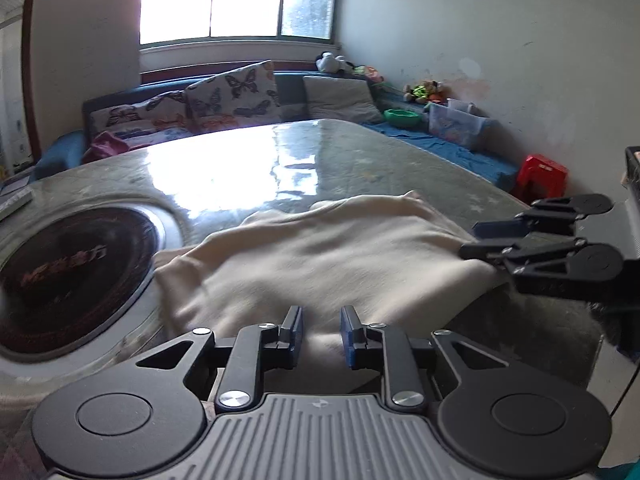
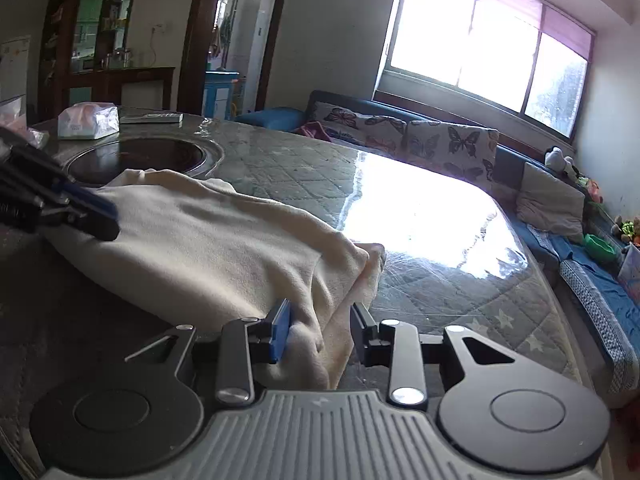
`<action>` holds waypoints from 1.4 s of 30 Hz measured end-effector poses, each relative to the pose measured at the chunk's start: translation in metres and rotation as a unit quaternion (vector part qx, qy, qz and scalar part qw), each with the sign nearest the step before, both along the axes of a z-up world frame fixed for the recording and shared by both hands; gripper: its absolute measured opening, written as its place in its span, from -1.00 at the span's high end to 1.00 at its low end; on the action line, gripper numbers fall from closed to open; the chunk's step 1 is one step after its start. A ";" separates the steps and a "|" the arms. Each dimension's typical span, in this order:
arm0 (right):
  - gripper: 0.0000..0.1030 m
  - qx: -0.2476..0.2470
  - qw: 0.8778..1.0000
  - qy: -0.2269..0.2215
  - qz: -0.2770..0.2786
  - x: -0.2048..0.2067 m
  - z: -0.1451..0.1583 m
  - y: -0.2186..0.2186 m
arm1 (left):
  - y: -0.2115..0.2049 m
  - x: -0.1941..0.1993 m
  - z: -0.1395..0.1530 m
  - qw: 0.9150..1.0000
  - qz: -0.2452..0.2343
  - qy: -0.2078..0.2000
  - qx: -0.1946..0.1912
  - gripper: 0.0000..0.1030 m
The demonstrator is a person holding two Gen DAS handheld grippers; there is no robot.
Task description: Fold clothes
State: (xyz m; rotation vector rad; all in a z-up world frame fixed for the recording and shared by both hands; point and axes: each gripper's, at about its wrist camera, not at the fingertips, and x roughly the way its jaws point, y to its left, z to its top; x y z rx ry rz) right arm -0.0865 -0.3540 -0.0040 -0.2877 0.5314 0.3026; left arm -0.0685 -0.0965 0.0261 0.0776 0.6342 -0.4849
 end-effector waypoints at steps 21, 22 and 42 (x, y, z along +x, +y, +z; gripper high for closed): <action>0.36 -0.011 0.995 -0.013 0.098 -0.023 0.007 0.043 | -0.033 -0.009 -0.006 0.999 -0.029 0.009 -0.041 0.55; 0.36 -0.010 0.995 -0.007 0.101 -0.022 0.004 0.044 | -0.030 -0.010 -0.004 0.999 -0.026 0.008 -0.045 0.55; 0.30 0.076 0.993 0.047 0.082 0.007 0.022 0.018 | 0.037 0.054 0.004 0.992 0.097 0.035 -0.067 0.59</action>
